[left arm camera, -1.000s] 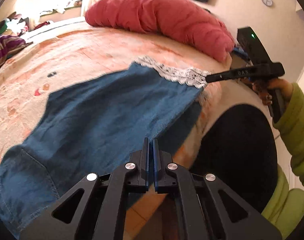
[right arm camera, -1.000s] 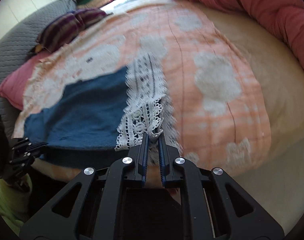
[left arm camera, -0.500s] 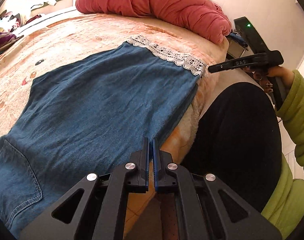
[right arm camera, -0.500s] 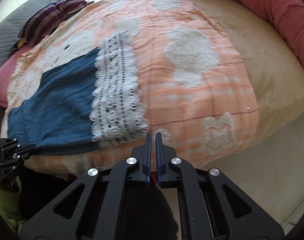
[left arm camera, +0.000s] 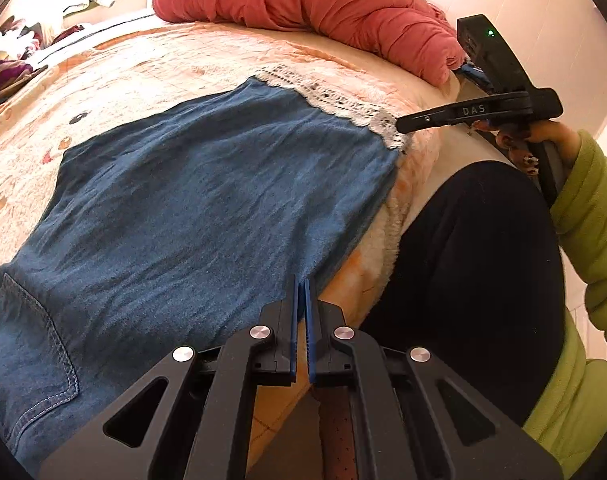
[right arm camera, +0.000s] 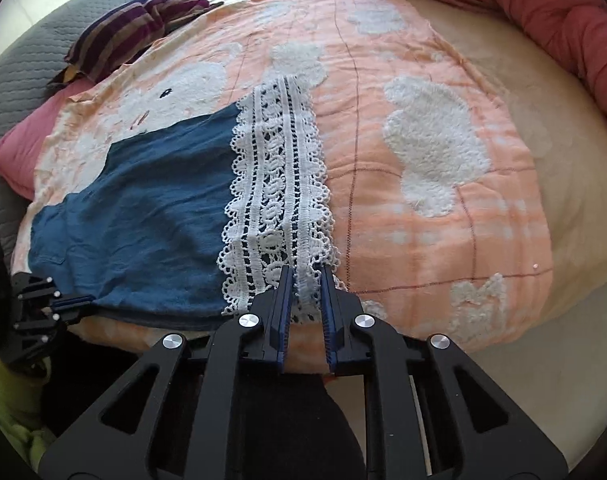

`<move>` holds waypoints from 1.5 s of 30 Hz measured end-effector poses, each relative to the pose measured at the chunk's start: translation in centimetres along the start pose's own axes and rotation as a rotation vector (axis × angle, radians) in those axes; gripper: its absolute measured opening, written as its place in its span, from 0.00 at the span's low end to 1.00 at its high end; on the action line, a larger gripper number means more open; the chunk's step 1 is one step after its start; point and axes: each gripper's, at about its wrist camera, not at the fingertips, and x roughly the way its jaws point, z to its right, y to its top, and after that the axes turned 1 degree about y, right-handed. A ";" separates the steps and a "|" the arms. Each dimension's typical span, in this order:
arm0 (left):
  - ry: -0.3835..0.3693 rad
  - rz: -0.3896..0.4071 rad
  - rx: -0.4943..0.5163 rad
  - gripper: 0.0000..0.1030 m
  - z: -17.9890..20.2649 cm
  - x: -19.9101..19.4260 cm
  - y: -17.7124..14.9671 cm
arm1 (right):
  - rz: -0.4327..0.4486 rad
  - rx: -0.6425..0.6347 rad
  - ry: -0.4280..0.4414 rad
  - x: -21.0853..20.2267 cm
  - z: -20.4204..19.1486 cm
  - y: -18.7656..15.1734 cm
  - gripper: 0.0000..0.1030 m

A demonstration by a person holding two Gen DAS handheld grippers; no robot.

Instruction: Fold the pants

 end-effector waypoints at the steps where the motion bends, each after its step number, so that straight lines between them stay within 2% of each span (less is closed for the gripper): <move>1: -0.001 0.009 0.014 0.02 0.2 -0.4 0.1 | 0.006 -0.008 -0.002 -0.3 -0.2 -0.1 0.06; 3: -0.006 0.006 0.023 0.02 0.3 -0.6 0.2 | 0.007 -0.027 -0.013 -0.8 -0.4 -0.4 0.06; 7: -0.010 -0.055 0.034 0.02 0.2 0.8 -0.1 | -0.049 -0.028 -0.053 0.5 -0.1 -0.7 0.06; 9: -0.006 -0.075 0.029 0.02 -0.1 1.4 -0.3 | -0.046 -0.026 -0.063 0.8 -0.1 -0.8 0.09; 12: -0.027 -0.088 0.002 0.04 -0.8 1.8 -0.4 | -0.020 -0.038 -0.094 -0.1 -0.4 -0.9 0.19; 15: -0.065 -0.079 0.007 0.19 -0.5 1.2 -0.2 | 0.058 -0.066 -0.130 -2.3 -1.2 -0.9 0.27; 17: -0.057 -0.056 0.003 0.43 -0.6 0.1 0.1 | 0.108 -0.125 -0.096 -3.8 -3.2 -0.5 0.30; 19: -0.011 0.001 -0.047 0.53 -2.2 -2.0 0.4 | 0.117 -0.199 -0.062 -4.2 -5.3 -0.2 0.35; 21: 0.048 0.046 -0.119 0.53 -4.2 -4.2 0.3 | 0.110 -0.290 -0.028 -4.0 -7.7 0.3 0.40; 22: 0.117 0.078 -0.163 0.53 -5.4 -5.7 -0.1 | 0.102 -0.332 -0.008 -3.6 -9.1 0.7 0.41; 24: 0.206 0.139 -0.266 0.54 -7.8 -8.4 -1.4 | 0.088 -0.386 0.017 -2.7 -10.9 1.4 0.46; 25: 0.249 0.166 -0.357 0.62 -9.6 -10.0 -2.8 | 0.066 -0.420 0.022 -1.7 -12.0 2.1 0.46; 26: 0.314 0.182 -0.445 0.88 -11.0 -11.3 -4.0 | 0.056 -0.437 0.014 -1.2 -12.7 2.4 0.48; 27: 0.393 0.199 -0.520 0.92 -12.1 -12.6 -5.3 | 0.042 -0.464 0.005 -0.3 -13.6 2.9 0.51; 28: 0.455 0.228 -0.589 0.92 -13.2 -14.1 -6.9 | 0.017 -0.490 0.010 0.6 -14.2 3.4 0.52; 31: 0.452 0.250 -0.764 0.93 -15.8 -15.9 -9.8 | -0.048 -0.510 0.005 3.3 -14.9 4.9 0.55; 34: 0.438 0.183 -0.809 0.93 -17.3 -13.9 -10.5 | -0.136 -0.460 0.000 5.7 -14.1 6.1 0.55; 35: 0.425 0.177 -0.801 0.88 -17.3 -13.2 -10.4 | -0.149 -0.445 -0.004 6.1 -13.9 6.2 0.60; 36: 0.405 0.182 -0.792 0.74 -17.4 -12.5 -10.3 | -0.161 -0.437 0.005 6.2 -13.6 6.3 0.64; 37: 0.404 0.169 -0.797 0.47 -17.6 -11.8 -10.4 | -0.173 -0.427 0.020 6.4 -13.4 6.3 0.68; 39: 0.400 0.202 -0.806 0.41 -17.9 -12.2 -10.6 | -0.185 -0.406 0.016 6.6 -13.1 6.3 0.70; 41: 0.407 0.246 -0.822 0.41 -18.2 -13.3 -10.8 | -0.207 -0.384 0.004 7.1 -12.8 6.3 0.72; 43: 0.428 0.243 -0.846 0.42 -18.5 -13.8 -11.4 | -0.235 -0.366 -0.005 7.6 -12.4 6.4 0.76; 45: 0.435 0.207 -0.848 0.46 -18.6 -13.5 -11.6 | -0.259 -0.372 -0.011 8.3 -12.6 6.4 0.83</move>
